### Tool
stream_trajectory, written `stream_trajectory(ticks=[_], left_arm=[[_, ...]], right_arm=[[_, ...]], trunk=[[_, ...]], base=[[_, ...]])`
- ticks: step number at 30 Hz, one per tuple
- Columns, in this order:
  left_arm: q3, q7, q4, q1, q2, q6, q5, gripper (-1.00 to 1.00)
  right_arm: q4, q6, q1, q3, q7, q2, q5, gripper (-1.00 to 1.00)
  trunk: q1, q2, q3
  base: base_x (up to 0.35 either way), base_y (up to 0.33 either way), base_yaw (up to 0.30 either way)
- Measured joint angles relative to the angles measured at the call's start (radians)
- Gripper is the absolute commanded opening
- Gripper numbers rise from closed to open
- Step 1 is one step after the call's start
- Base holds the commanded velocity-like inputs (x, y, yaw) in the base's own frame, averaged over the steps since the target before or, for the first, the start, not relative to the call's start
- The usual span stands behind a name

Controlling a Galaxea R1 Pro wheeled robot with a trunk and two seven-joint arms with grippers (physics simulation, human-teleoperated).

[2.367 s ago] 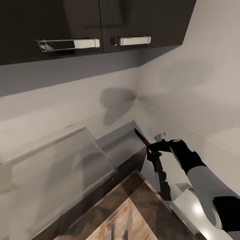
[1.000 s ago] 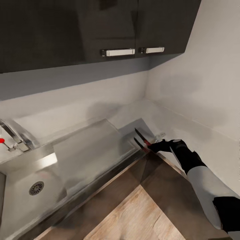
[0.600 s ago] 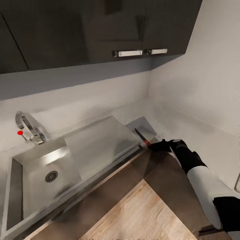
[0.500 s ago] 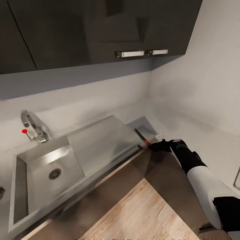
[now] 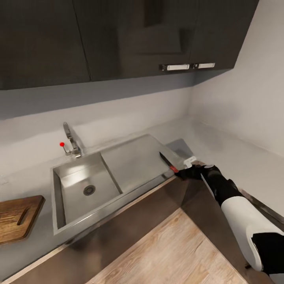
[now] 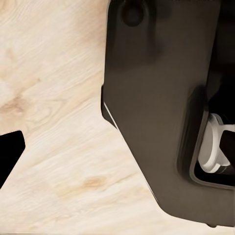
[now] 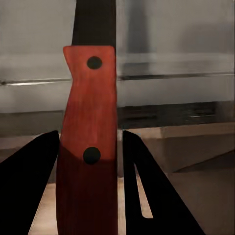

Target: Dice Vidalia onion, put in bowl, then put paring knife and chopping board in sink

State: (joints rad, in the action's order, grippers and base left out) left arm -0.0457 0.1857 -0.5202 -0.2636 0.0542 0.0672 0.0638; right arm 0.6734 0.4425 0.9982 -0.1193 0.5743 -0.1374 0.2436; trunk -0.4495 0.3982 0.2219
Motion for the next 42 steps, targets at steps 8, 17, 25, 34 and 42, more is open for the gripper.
stream_trajectory(ticks=[8, 17, 25, 34, 42], left_arm=[[0.000, 0.000, -0.001, 0.001, 0.001, 0.000, 0.000, 1.00], [0.000, -0.002, 0.000, 0.000, 0.002, 0.000, 0.000, 1.00], [0.000, -0.002, 0.000, 0.000, 0.002, 0.000, 0.000, 1.00], [0.000, -0.003, 0.001, 0.000, 0.002, 0.000, 0.000, 1.00], [0.000, -0.003, 0.000, 0.000, 0.002, 0.000, 0.000, 1.00]], right_arm=[[-0.001, 0.000, 0.000, 0.001, -0.002, 0.009, 0.001, -1.00], [-0.001, 0.000, 0.000, 0.001, -0.002, 0.009, 0.002, -1.00], [-0.001, 0.000, 0.000, 0.001, -0.002, 0.009, 0.001, -1.00], [-0.001, 0.000, 0.000, 0.001, -0.002, 0.010, 0.001, -1.00], [0.000, 0.000, 0.000, 0.001, -0.003, 0.009, 0.001, -1.00]], trunk=[[0.000, 0.000, -0.010], [0.000, 0.000, -0.022], [0.000, 0.000, -0.032], [0.000, 0.000, -0.044], [0.000, 0.000, -0.052]], base=[[-0.009, 0.002, 0.209], [-0.001, 0.000, 0.210], [-0.161, 0.127, 0.210], [-0.257, 0.203, 0.210], [-0.148, 0.098, 0.133]])
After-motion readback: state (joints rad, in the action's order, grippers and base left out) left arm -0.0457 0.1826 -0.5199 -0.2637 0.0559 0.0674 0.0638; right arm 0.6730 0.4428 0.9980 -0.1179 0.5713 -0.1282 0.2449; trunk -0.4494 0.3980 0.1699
